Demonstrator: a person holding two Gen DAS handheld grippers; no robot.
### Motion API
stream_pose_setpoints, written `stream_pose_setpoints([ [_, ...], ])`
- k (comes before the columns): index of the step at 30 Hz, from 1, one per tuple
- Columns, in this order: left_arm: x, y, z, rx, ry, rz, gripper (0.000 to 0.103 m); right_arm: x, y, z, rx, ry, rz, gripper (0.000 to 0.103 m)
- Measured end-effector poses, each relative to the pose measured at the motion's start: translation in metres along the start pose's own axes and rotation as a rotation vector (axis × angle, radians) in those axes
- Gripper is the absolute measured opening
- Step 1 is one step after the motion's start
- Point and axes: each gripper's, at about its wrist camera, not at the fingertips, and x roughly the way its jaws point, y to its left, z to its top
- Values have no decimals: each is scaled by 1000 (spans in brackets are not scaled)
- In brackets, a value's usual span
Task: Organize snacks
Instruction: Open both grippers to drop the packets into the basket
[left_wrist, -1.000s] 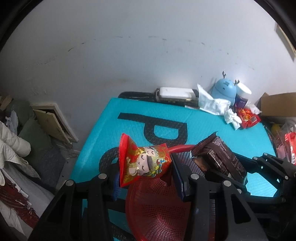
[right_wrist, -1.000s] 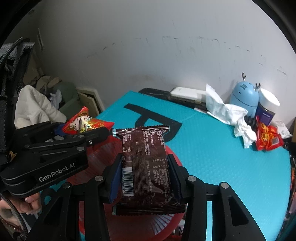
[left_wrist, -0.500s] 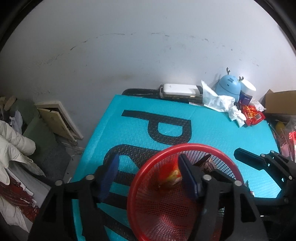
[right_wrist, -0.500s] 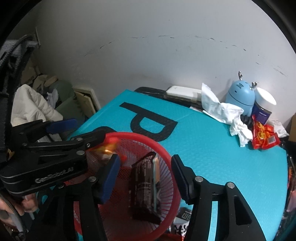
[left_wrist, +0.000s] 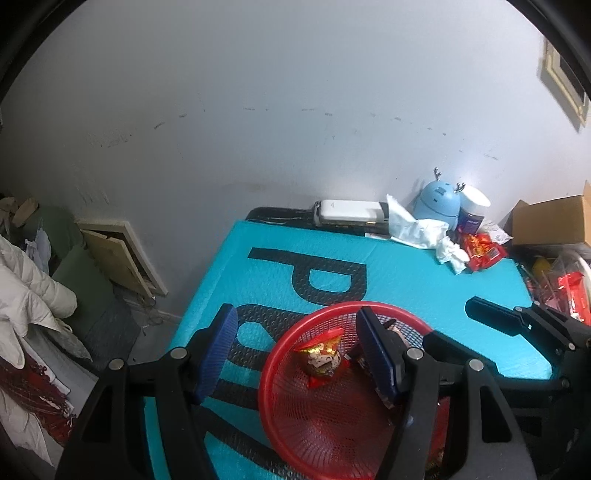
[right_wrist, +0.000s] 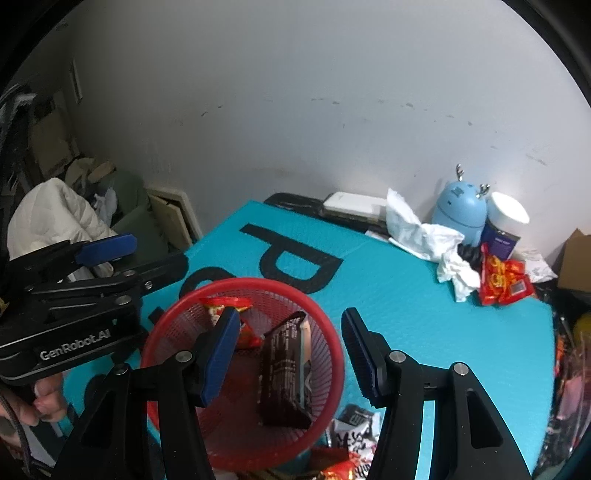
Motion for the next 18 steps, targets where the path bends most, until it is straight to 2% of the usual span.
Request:
stream_pose_setpoints([
  [18,-114,-7,5,-7,-184,-12,66,-105,24,10,-42,-152,-36,57],
])
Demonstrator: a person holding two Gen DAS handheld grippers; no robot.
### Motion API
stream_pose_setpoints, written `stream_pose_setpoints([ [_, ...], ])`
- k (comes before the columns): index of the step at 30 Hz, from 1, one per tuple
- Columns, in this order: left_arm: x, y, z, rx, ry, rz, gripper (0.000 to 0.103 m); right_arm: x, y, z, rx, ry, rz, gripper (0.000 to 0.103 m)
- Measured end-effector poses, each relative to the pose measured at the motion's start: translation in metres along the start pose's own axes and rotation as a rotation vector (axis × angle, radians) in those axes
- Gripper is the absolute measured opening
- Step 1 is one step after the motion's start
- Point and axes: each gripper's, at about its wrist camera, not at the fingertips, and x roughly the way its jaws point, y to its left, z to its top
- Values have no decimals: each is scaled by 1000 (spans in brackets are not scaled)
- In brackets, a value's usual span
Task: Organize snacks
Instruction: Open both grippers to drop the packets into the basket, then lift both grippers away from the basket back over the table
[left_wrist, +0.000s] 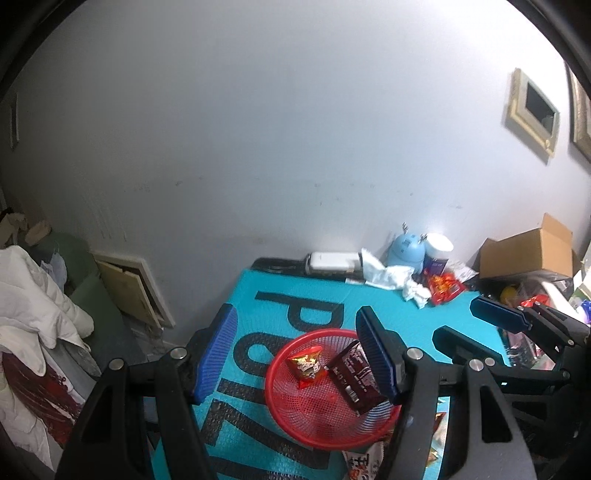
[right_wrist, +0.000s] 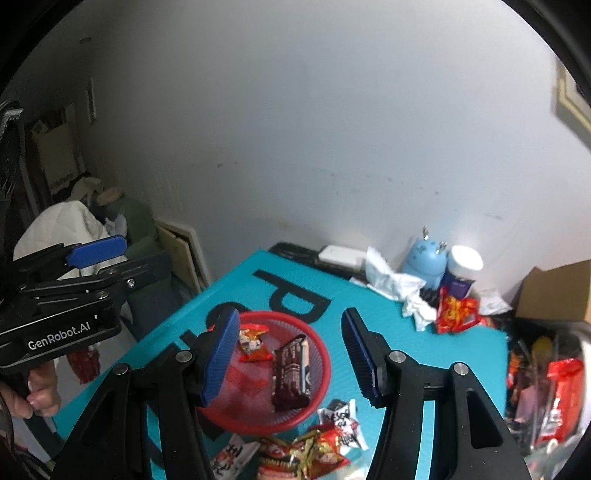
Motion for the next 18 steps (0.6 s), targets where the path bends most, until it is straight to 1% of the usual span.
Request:
stream_pose_setpoints([
  [6,-35,-8,2,11,-48,-14,66,-38,6,0,-6,-45,-7,57],
  [15,-83,-26,-8,34,-103,-59,66,-87,16,-11,-29,-101,-28,59],
  [17,-93,-29,-13,39,-114,-71,71,-96,17,-17,-29,-108,-34,61],
  [18,-97,-31,-15,42,-118,-78,71,-101,17,-20,-28,-113,-36,61],
])
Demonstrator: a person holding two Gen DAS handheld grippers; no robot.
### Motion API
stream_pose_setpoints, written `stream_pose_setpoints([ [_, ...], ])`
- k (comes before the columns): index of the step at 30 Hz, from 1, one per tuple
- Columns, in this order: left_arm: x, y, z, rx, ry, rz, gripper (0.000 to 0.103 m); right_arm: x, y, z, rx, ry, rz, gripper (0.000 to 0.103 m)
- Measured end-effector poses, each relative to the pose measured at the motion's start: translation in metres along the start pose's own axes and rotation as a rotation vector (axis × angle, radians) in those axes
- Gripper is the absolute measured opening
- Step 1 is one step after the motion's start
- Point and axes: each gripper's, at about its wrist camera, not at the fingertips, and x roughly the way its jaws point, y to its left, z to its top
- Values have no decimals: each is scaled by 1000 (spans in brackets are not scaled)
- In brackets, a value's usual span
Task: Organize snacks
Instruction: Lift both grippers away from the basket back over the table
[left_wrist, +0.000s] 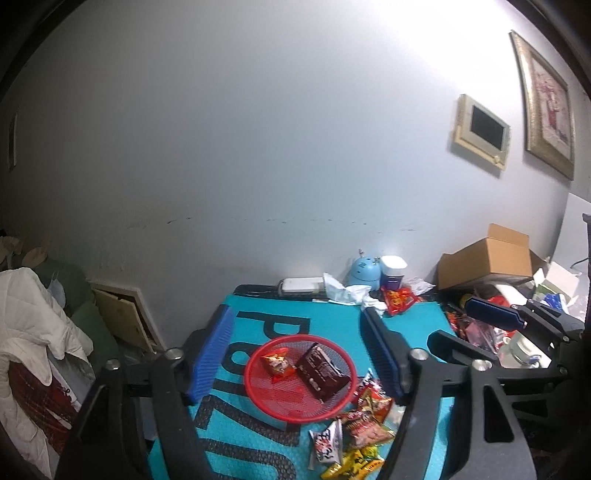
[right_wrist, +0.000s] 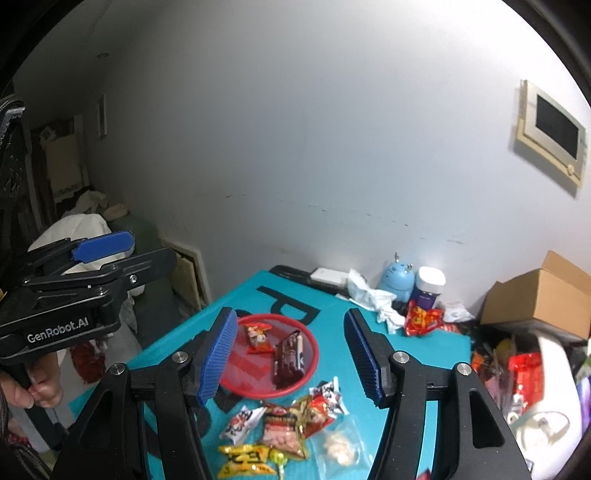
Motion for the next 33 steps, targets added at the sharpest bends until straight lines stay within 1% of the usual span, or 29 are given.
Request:
stream_pose_setpoints([
  [3,-12,-6,-8,10,-4,-20,71,-13,0,-8,5,-4,-5,62],
  [5,-18,-10,-14,5,0,-28,71,-22,1,-15,6,-7,-12,67],
  [9,-27,-18,-28,4,20,-56,71,-37,4,-31,13,-3,-31,71],
  [11,-31,-23,-35,3,30,-74,71,-43,5,-38,9,5,-39,76],
  [13,-35,-27,-43,6,42,-90,71,-48,7,-46,-2,16,-48,76],
  [16,-38,-30,-53,9,55,-101,71,-53,6,-57,6,34,-56,79],
  [18,-40,-32,-59,11,65,-103,71,-56,4,-64,12,41,-60,79],
  [20,-41,-34,-66,9,78,-104,71,-57,1,-70,24,52,-61,85],
  [21,-41,-35,-70,8,87,-105,71,-58,0,-75,32,57,-61,86],
  [28,-37,-41,-96,-1,142,-111,71,-60,-2,-101,58,90,-63,86],
  [33,-32,-43,-111,-2,182,-123,71,-57,-4,-121,80,116,-43,86],
])
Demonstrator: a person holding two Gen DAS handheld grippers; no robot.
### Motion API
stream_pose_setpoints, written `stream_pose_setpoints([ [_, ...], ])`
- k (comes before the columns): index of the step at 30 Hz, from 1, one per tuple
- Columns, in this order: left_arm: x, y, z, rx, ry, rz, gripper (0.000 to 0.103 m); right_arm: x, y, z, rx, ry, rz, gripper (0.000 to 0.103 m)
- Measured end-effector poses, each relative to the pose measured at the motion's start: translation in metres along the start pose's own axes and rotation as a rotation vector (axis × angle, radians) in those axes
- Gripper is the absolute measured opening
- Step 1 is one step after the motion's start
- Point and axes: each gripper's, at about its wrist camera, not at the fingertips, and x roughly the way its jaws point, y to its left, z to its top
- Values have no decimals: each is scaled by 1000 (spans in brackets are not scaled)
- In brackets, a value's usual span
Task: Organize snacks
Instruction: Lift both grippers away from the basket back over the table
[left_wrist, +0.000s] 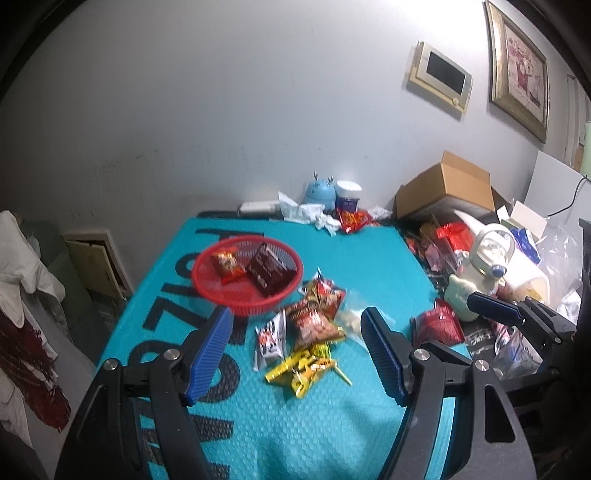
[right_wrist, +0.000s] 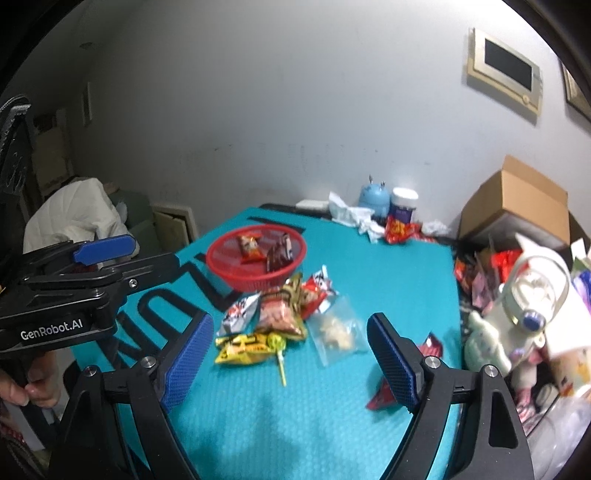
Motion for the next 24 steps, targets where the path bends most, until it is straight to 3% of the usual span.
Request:
stream_pose_setpoints([
  [17,50,-3,-38,-44,149,-108,71,25,-14,-39,43,71,26,86],
  [24,78,-4,-46,-41,205,-106,71,47,-25,-47,59,115,40,86],
])
